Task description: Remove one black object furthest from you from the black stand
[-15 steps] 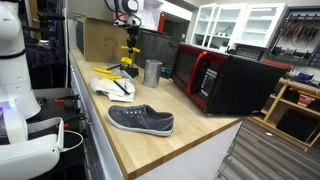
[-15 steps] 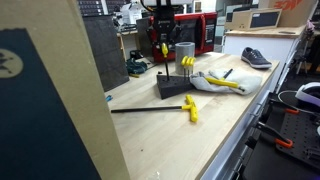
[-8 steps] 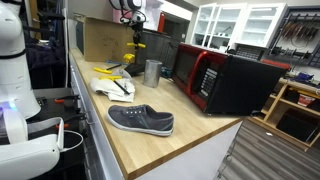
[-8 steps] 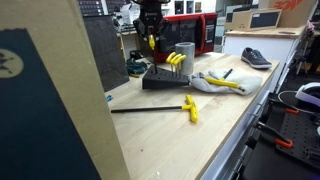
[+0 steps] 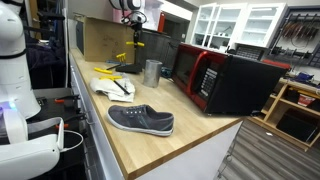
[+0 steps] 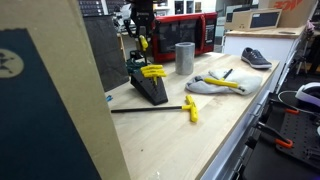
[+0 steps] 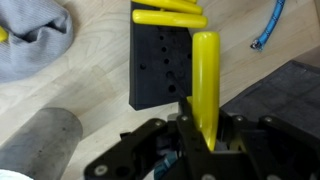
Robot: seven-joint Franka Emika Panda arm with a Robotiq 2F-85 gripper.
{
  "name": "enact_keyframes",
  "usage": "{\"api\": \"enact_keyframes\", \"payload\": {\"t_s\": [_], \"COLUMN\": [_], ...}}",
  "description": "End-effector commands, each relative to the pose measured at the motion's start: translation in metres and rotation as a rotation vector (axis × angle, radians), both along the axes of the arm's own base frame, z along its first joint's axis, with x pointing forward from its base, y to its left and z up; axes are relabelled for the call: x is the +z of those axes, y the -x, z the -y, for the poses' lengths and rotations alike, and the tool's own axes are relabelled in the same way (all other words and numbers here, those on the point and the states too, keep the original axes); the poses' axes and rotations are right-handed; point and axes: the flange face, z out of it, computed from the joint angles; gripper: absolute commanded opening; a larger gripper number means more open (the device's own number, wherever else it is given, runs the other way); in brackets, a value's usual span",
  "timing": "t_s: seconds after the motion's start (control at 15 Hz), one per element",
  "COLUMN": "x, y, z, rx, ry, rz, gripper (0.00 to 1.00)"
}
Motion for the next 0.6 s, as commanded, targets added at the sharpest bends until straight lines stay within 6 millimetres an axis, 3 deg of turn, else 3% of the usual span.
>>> {"api": "enact_keyframes", "payload": {"t_s": [0.0, 0.27, 0.53], "x": [0.007, 0.008, 0.035], "y": [-0.007, -0.006, 0.0], "z": [0.008, 0.025, 0.045], "rx": [0.122, 0.231, 0.173], "ry": [-0.028, 0.047, -0.004], "rz": [0.026, 0.07, 0.11], "gripper": [0.05, 0.05, 0.05]}}
